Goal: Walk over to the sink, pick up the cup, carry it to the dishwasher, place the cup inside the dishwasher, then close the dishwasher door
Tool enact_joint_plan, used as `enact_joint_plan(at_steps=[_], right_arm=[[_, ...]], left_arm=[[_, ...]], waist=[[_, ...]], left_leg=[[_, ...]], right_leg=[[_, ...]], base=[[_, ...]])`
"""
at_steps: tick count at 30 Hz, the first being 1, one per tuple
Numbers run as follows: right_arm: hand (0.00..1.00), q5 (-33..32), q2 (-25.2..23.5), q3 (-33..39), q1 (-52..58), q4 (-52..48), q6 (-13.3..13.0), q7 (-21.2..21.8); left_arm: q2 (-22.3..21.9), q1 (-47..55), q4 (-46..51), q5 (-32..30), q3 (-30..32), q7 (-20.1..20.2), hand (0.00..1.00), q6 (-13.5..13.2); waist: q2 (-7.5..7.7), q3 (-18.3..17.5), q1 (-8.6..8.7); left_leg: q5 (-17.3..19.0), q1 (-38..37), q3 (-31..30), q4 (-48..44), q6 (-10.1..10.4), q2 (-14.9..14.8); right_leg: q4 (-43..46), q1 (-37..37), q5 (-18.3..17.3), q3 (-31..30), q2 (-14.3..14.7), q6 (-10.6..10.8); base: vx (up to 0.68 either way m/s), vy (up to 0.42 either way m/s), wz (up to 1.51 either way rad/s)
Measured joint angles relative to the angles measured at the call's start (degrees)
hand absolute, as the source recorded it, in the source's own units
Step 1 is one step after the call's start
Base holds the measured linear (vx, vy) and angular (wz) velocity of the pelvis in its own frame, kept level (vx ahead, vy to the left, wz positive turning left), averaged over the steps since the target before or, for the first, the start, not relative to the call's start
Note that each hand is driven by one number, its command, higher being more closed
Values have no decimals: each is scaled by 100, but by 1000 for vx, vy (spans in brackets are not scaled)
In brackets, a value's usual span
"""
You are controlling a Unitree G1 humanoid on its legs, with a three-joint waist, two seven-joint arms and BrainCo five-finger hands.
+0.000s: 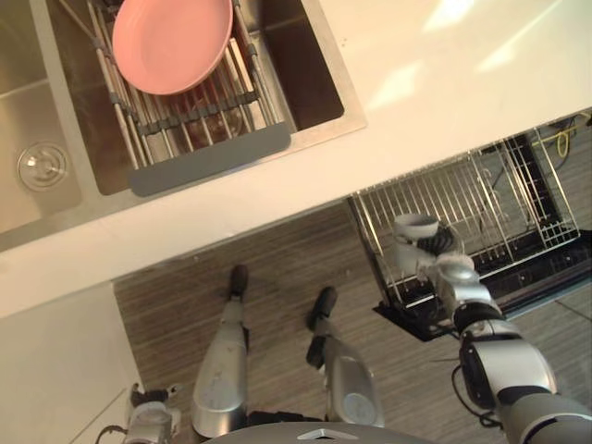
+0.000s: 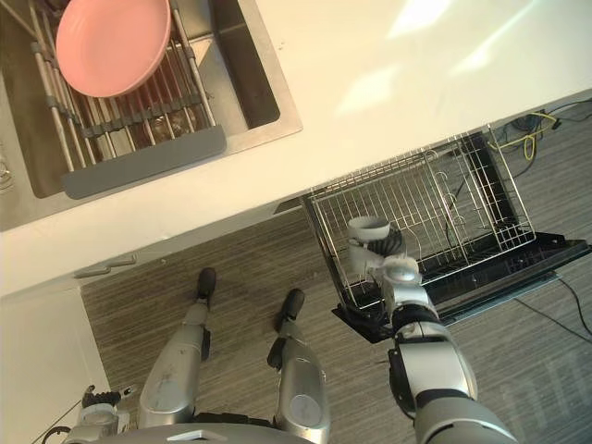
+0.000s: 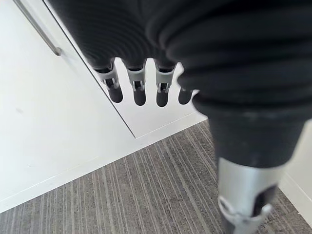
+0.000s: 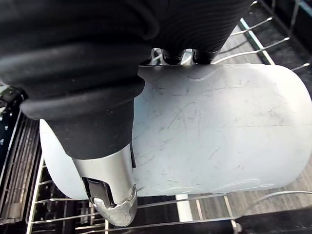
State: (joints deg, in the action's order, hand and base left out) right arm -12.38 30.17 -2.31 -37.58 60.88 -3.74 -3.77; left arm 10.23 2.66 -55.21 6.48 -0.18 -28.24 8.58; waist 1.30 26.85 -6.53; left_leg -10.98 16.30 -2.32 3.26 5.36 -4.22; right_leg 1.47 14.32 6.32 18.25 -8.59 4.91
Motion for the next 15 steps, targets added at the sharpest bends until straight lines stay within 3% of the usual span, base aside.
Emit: enact_joint_plan(at_steps=[2, 3, 9, 15], right_arm=[[100, 112, 126, -195, -201, 33, -25, 19], [0, 148, 180, -231, -279, 33, -40, 100], [0, -23, 239, -616, -412, 33, 31, 593], [0, -656, 346, -646, -547, -40, 285, 881]], left_arm=[[-5, -126, -18, 121, 0, 14, 0, -76], [-2, -221, -36, 193, 0, 61, 0, -134], [-7, -521, -199, 574, -221, 705, 0, -45], [-188, -531, -235, 691, -276, 1018, 0, 180]], waist=[[-43, 61, 5], [-63, 77, 4], [-162, 160, -8], [-282, 224, 12]], left_leg=[[4, 0, 0, 0, 4, 1], [5, 32, 0, -2, 4, -1], [3, 98, -41, -17, 3, -11], [0, 98, -47, -18, 7, -7]], right_leg=[[14, 13, -6, -7, 21, -6], [39, 62, -14, -14, 39, -12], [218, 193, -110, -8, 31, -44], [467, 298, -249, -14, -23, -41]], base=[[18, -39, -4], [-4, -29, -3], [-9, -28, 1], [0, -6, 0]])
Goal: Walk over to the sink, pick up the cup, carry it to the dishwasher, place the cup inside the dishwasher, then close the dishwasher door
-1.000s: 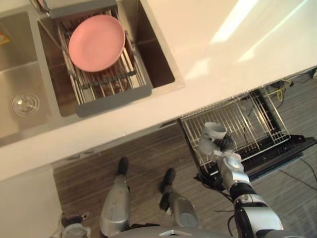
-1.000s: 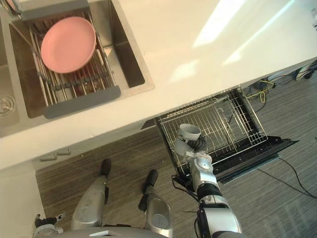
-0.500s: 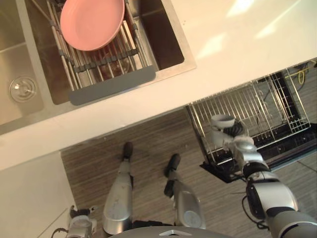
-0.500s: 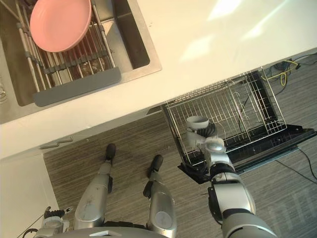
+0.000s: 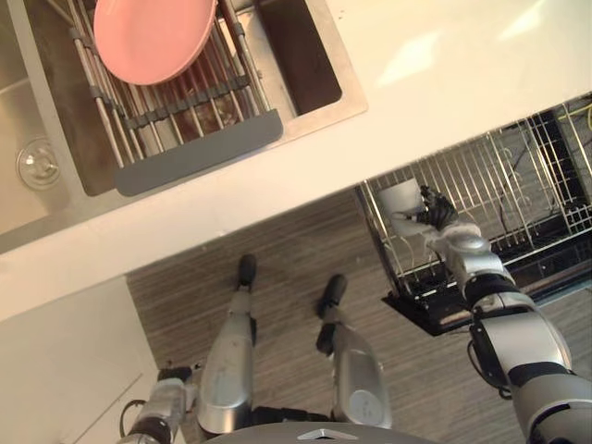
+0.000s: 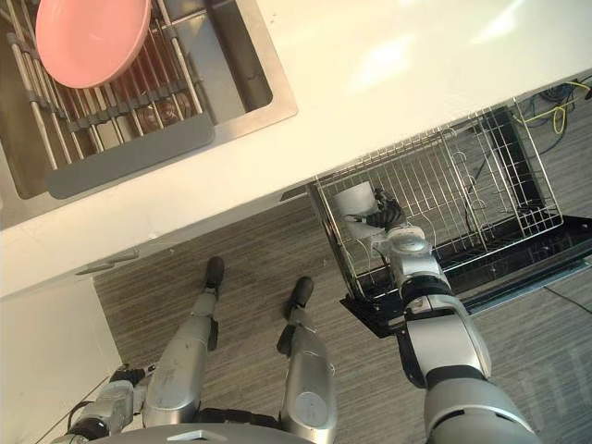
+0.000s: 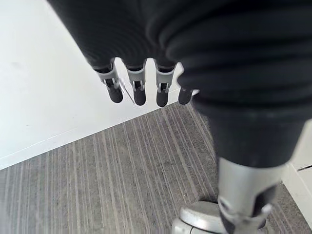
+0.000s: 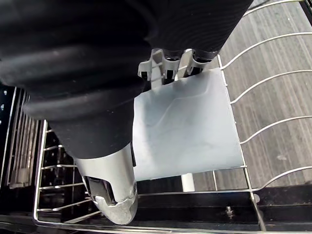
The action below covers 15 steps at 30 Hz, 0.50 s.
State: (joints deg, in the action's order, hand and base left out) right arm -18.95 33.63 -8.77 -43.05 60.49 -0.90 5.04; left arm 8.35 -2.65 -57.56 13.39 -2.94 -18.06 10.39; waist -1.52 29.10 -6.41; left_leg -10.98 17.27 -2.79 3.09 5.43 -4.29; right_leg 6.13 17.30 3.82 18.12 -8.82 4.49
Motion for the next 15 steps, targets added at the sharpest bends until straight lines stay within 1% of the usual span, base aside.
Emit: enact_joint_plan(at_steps=[4, 6, 8, 9, 11, 12, 14, 15], right_arm=[[0, -571, 55, 97, 51, -141, 115, 277], [0, -793, 42, 128, 211, -338, 112, 330], [0, -1088, -188, 338, 501, -653, 89, 358], [0, -1257, -426, 502, 761, -969, 23, 259], [0, -1334, -634, 631, 1017, -1343, -84, 136], [0, -1337, -777, 751, 1238, -1629, -189, -65], [0, -1335, -961, 987, 1657, -2011, -306, -318], [0, -1270, -1114, 1160, 1977, -2244, -385, -544]], left_arm=[[-1, 0, -21, 5, 7, 14, 0, 74], [-2, 0, -28, 52, 27, 14, 0, 72], [-5, 9, -36, 260, 64, 1, 0, 61], [-5, 19, -5, 438, 89, -27, 0, 14], [-13, 58, 66, 607, 188, -54, 0, -78], [-31, 58, 73, 771, 314, -76, 0, -177], [-31, 65, 71, 932, 416, -120, 0, -216], [-29, 102, 75, 1034, 567, -115, 0, -220]], waist=[[-29, 14, 34], [-29, 14, 42], [-29, 14, 77], [-34, 10, 107], [-42, 2, 170], [-44, -10, 211], [-39, -170, 224], [-34, -312, 262]], left_leg=[[-4, -55, -6, -3, 15, -29], [5, -124, -2, 4, 29, -48], [42, -313, 23, 14, 76, -72], [57, -471, 38, 43, 95, -87], [57, -603, 40, 107, 97, -108], [58, -671, 34, 122, 98, -111], [62, -677, 31, 127, 100, -114], [76, -726, 32, 127, 100, -114]], right_leg=[[132, 1, -89, 2, -3, -11], [212, -32, -153, 5, -6, -20], [269, -196, -219, 17, -6, -17], [274, -345, -266, 26, -1, -15], [292, -456, -304, 56, -2, -8], [289, -534, -326, 86, -6, 1], [268, -561, -327, 110, -7, 4], [216, -656, -324, 142, -4, 9]], base=[[19, -47, 0], [35, -48, 0], [56, -48, 0], [46, -37, 0], [32, -32, 5], [19, -20, 7], [34, -12, 7], [37, -10, 9]])
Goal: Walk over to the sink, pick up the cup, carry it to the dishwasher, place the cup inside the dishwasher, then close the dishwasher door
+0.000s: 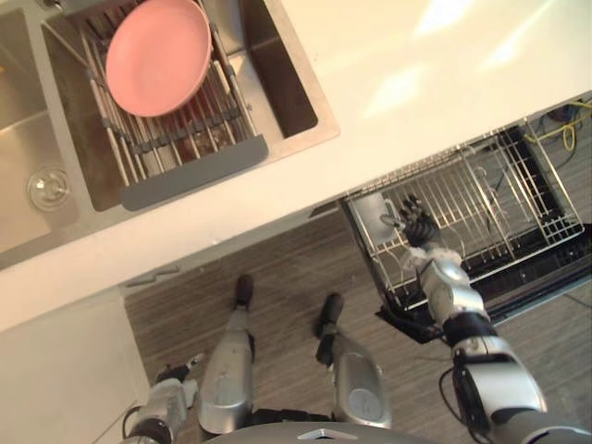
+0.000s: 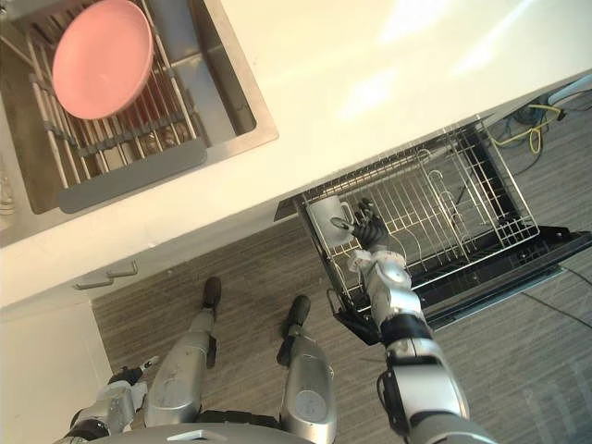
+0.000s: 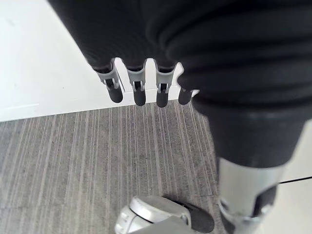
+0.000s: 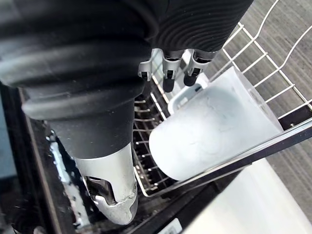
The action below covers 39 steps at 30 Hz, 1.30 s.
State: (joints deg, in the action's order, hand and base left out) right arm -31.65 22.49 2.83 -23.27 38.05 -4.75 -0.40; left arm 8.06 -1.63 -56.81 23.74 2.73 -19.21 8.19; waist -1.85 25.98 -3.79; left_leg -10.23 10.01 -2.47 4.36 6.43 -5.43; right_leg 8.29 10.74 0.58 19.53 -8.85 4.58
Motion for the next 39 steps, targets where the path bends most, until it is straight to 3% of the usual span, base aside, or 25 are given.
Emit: enact_joint_plan(at_steps=[2, 6, 12, 17, 21, 27, 31, 33, 34, 35, 36, 37, 38, 39], right_arm=[[0, 179, -203, 175, 536, -327, -106, -338], [0, 1587, -319, 588, 1491, -1280, -416, -1121], [0, 1638, -413, 1150, 1886, -2174, -446, -1381], [0, 819, -577, 1614, 2118, -3642, -523, -907], [0, -111, -733, 1660, 2092, -4516, -685, -82], [0, -1240, -851, 1516, 2065, -4912, -569, 1195], [0, -1572, -920, 1134, 2062, -4863, -359, 1270], [0, -1587, -1070, 1049, 2065, -4827, -307, 1203], [0, -1651, -1164, 974, 2081, -4826, -250, 1152], [0, -1680, -1270, 927, 2093, -4831, -225, 1133], [0, -1714, -1335, 920, 2095, -4843, -225, 1127], [0, -1748, -1461, 929, 2129, -4846, -227, 1101], [0, -1754, -1608, 942, 2151, -4856, -225, 1071], [0, -1762, -1703, 947, 2203, -4893, -222, 1054]], left_arm=[[8, 152, 4, 97, 201, 87, 0, 0], [32, 677, 60, 95, 387, 780, 0, -99], [21, 941, 141, 145, 399, 1104, 0, -1], [-72, 1091, -7, 194, 402, 1435, 0, 198], [-83, 1129, -131, 110, 457, 1703, 0, 322], [-79, 1152, -296, -387, 375, 2010, 0, 341], [29, 1151, -292, -593, 152, 2079, 0, 313], [79, 1121, -296, -640, -92, 2059, 0, 301], [94, 1123, -331, -728, -239, 2062, 0, 303], [152, 1126, -385, -817, -306, 2071, 0, 318], [197, 1119, -415, -825, -308, 2068, 0, 324], [304, 1060, -474, -835, -294, 2060, 0, 344], [409, 910, -548, -848, -273, 2047, 0, 417], [467, 863, -571, -875, -254, 2051, 0, 452]], waist=[[25, -297, 76], [42, -1066, 229], [37, -1439, 432], [17, -1605, 679], [52, -1662, 726], [147, -1993, 725], [303, -2003, 707], [298, -1987, 674], [251, -1984, 667], [301, -1969, 685], [333, -1956, 708], [379, -1936, 752], [597, -1943, 767], [814, -1932, 750]], left_leg=[[63, -178, 47, 2, -18, 1], [300, -634, 311, 5, -25, -17], [382, -985, 921, -3, -48, -195], [303, -1097, 2019, -114, -135, -425], [271, -1373, 2137, 50, -145, -314], [405, -1536, 2287, 61, -229, -39], [538, -1605, 2057, 64, -345, 313], [589, -1602, 1791, 67, -416, 435], [606, -1564, 1610, 65, -443, 399], [657, -1488, 1357, 64, -516, 375], [706, -1458, 1192, 64, -570, 378], [758, -1324, 776, 66, -644, 315], [998, -1231, 543, 7, -657, 349], [1102, -1116, 535, -203, -821, 457]], right_leg=[[-113, -244, -11, 29, 3, 23], [-447, -793, 10, -1, 46, 83], [-821, -1314, 88, 26, 146, 122], [-887, -1522, 98, 241, 75, 146], [-998, -1771, 135, 235, -21, 222], [-1011, -1873, 151, 151, -301, 405], [-173, -1756, -227, 310, -794, 574], [745, -1501, -312, 446, -1050, 282], [1484, -1156, -142, 281, -1103, -410], [2045, -856, 192, -147, -1039, -893], [2292, -735, 355, -457, -973, -967], [2535, -528, 49, -1044, -582, -589], [2201, -482, -530, -1418, -86, -351], [1958, -466, -749, -1562, -26, -300]], base=[[75, -14, 0], [73, -18, -17], [7, -15, -3], [32, -2, 20], [44, 22, -4], [41, 54, -6], [36, 119, 32], [-32, 126, 58], [-44, 185, 93], [-31, 186, 107], [-9, 91, 134], [28, 8, 147], [53, 22, 141], [138, -17, 114]])
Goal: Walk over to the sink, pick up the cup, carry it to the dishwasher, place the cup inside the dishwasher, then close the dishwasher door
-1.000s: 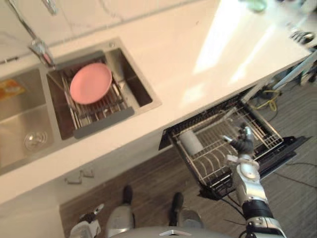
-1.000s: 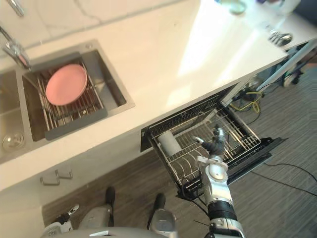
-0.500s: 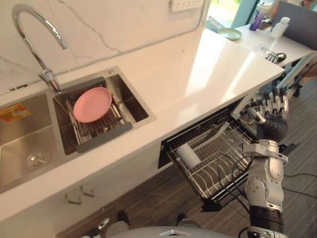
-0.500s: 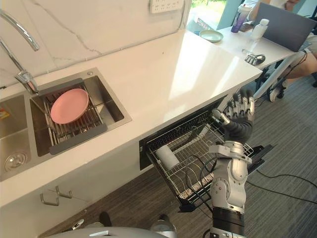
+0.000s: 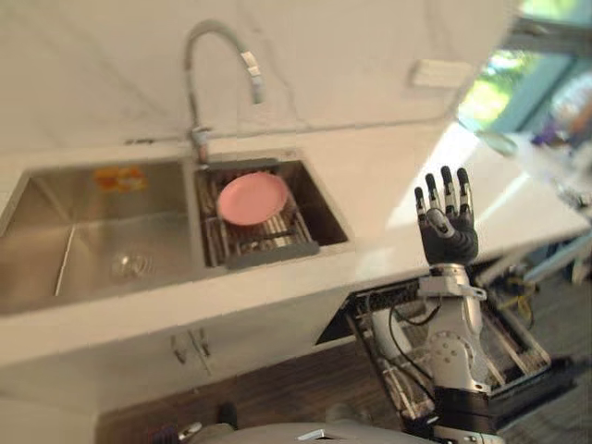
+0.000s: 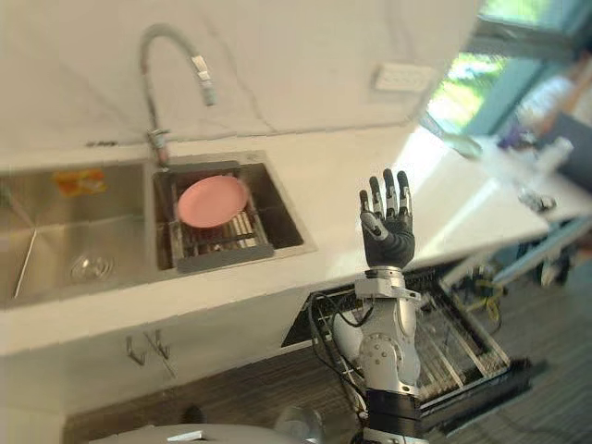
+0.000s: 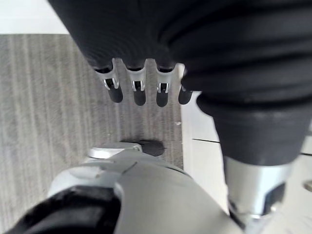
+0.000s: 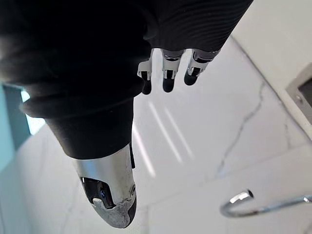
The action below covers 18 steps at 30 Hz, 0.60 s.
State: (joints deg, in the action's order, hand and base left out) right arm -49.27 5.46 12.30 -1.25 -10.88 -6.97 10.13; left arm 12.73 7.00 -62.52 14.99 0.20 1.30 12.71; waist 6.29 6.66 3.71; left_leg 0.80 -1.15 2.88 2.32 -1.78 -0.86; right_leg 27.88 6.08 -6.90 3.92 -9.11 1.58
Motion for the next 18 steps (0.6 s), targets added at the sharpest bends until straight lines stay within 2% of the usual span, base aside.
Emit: enact_joint_plan(at_steps=[1, 2, 4, 5, 6, 12, 16, 18], right_arm=[[0, -33, -28, 61, -66, -259, 18, -13], [0, -120, -71, 92, 54, -433, 83, -13], [0, -208, 8, 232, 121, -506, 95, 61], [0, -208, 70, 379, 135, -433, 88, 60], [0, -205, 232, 358, 64, -116, -31, 101], [0, -204, 232, 327, 64, -117, -31, 101], [0, -187, 227, 25, 102, -116, -21, 77], [0, 36, 217, -43, 120, -112, 8, -97]], left_arm=[[105, -98, -97, -157, 71, 24, 0, 118], [133, -58, -189, -282, 104, 18, 0, 201], [135, -40, -161, -377, 160, 39, 0, 223], [85, 10, -167, -419, 194, 36, 0, 238], [-158, 50, -135, -684, 432, 37, 0, 243], [-205, 59, -121, -674, 433, 31, 0, 230], [-239, 75, -84, -606, 433, -38, 0, 69], [-269, 76, 4, -476, 423, -100, 0, 41]], waist=[[118, 96, -42], [311, 93, -24], [380, 68, 15], [297, 16, 45], [-102, 169, 13], [-112, 176, -22], [-149, 168, -59], [-198, 161, -72]], left_leg=[[-168, 188, -17, -590, -12, 39], [-67, 145, -131, -574, -29, 311], [-70, 96, -272, -463, -27, 576], [-124, -64, -394, -150, 54, 668], [-336, -499, -157, 259, -115, 600], [-343, -477, -220, 257, -109, 593], [-377, -389, -102, 253, -72, 504], [-393, -344, -27, 222, -47, 449]], right_leg=[[-291, 19, -283, -162, 170, 232], [-755, -95, -266, -418, 229, 240], [-1154, -95, -72, -599, 233, 204], [-1185, -119, -130, -541, 164, 245], [-2389, -1004, 366, -479, 239, 347], [-2400, -1011, 366, -421, 233, 357], [-2615, -1033, 480, -36, 190, 391], [-2731, -1037, 577, 185, 163, 402]], base=[[99, -9, 94], [61, -58, 93], [49, -59, 89], [106, -49, 70], [87, -22, 41], [0, 0, 4], [-6, -24, 11], [7, -14, -7]])
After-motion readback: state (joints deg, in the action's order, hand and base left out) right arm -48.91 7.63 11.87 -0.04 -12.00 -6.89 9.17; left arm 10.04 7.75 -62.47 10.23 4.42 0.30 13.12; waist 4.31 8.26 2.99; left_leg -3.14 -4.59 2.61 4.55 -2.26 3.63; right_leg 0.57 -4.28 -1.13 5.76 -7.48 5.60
